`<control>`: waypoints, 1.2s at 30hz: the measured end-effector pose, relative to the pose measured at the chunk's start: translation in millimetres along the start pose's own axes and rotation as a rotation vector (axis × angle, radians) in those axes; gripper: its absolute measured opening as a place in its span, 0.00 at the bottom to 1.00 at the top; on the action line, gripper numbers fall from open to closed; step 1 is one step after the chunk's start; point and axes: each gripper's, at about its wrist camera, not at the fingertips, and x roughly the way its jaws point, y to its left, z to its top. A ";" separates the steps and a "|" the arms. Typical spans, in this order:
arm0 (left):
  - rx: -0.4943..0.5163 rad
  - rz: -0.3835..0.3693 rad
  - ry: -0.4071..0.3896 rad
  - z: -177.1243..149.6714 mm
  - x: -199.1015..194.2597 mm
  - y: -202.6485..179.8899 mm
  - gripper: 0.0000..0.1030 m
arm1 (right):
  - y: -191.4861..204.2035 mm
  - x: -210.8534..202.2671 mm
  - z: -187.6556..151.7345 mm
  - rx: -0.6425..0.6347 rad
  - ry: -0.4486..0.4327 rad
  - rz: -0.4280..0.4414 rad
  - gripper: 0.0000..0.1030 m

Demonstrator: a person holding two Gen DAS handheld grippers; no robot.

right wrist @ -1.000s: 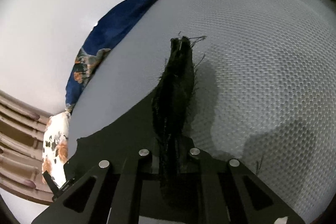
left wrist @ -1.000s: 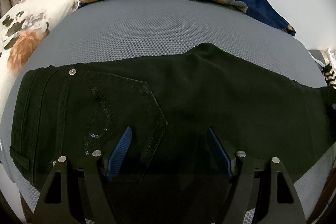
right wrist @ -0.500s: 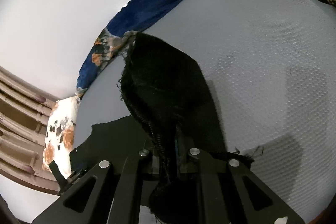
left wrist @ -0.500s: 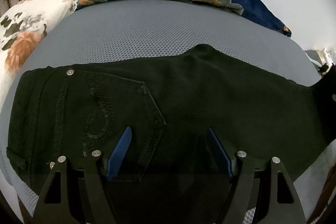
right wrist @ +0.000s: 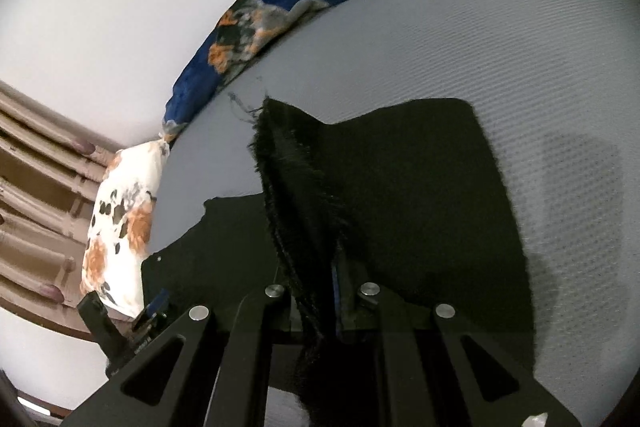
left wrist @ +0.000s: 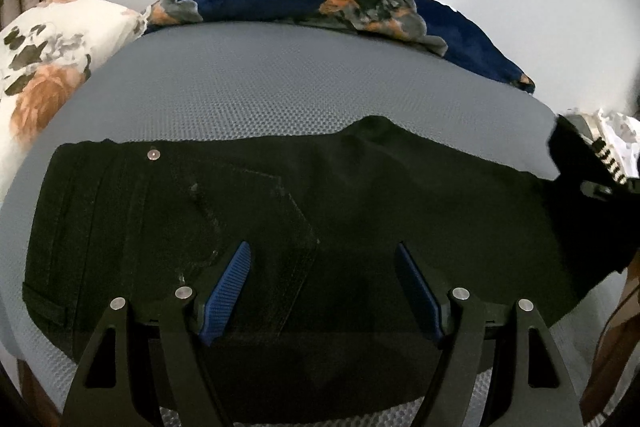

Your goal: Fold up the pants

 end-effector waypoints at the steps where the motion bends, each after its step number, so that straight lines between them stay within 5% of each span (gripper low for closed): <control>1: -0.003 -0.003 0.002 -1.1 -0.4 1.4 0.73 | 6.3 6.6 -0.9 -0.004 0.005 0.006 0.08; 13: -0.062 -0.040 -0.012 -4.9 -10.7 27.5 0.73 | 82.6 89.2 -17.1 -0.126 0.147 0.042 0.08; 21: -0.076 -0.096 -0.028 -3.3 -24.8 34.7 0.73 | 96.4 123.7 -34.5 -0.163 0.208 -0.006 0.09; 31: -0.112 -0.183 -0.018 2.7 -27.9 36.1 0.73 | 116.2 126.4 -47.2 -0.219 0.257 0.056 0.41; 36: -0.158 -0.264 0.028 6.9 -22.2 35.9 0.73 | 116.5 103.4 -44.9 -0.220 0.193 0.043 0.42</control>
